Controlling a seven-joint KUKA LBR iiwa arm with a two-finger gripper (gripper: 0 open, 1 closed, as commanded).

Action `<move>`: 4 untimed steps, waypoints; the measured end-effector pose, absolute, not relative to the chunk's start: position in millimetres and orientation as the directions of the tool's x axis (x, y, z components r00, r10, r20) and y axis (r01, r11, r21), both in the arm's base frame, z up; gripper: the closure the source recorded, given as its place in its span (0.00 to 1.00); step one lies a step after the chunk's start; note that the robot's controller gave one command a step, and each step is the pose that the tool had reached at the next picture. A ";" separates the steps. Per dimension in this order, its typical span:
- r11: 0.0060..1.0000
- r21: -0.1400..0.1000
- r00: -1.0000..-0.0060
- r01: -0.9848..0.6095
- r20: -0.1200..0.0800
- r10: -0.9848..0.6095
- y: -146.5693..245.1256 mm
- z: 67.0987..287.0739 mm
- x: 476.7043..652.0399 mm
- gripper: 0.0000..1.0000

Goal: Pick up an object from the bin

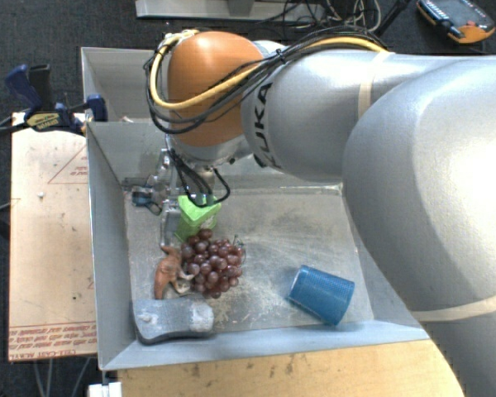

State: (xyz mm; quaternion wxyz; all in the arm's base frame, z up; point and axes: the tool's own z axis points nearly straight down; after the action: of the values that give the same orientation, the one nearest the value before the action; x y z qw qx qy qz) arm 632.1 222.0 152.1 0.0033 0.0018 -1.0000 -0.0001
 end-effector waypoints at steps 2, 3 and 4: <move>0.999 0.002 -0.999 0.053 -0.002 0.053 207.9 137.3 630.1 0.00; 0.993 0.004 -0.993 0.116 -0.001 0.116 159.9 123.9 637.7 0.00; 0.929 0.019 -0.929 0.370 -0.026 0.370 153.8 100.7 645.7 1.00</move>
Offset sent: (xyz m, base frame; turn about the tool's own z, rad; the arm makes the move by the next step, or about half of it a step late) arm -0.0060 -0.0267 -0.0327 0.1052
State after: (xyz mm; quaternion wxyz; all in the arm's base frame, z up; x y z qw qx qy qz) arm 645.7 153.8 100.7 -0.0145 -0.1883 -0.9820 -0.0071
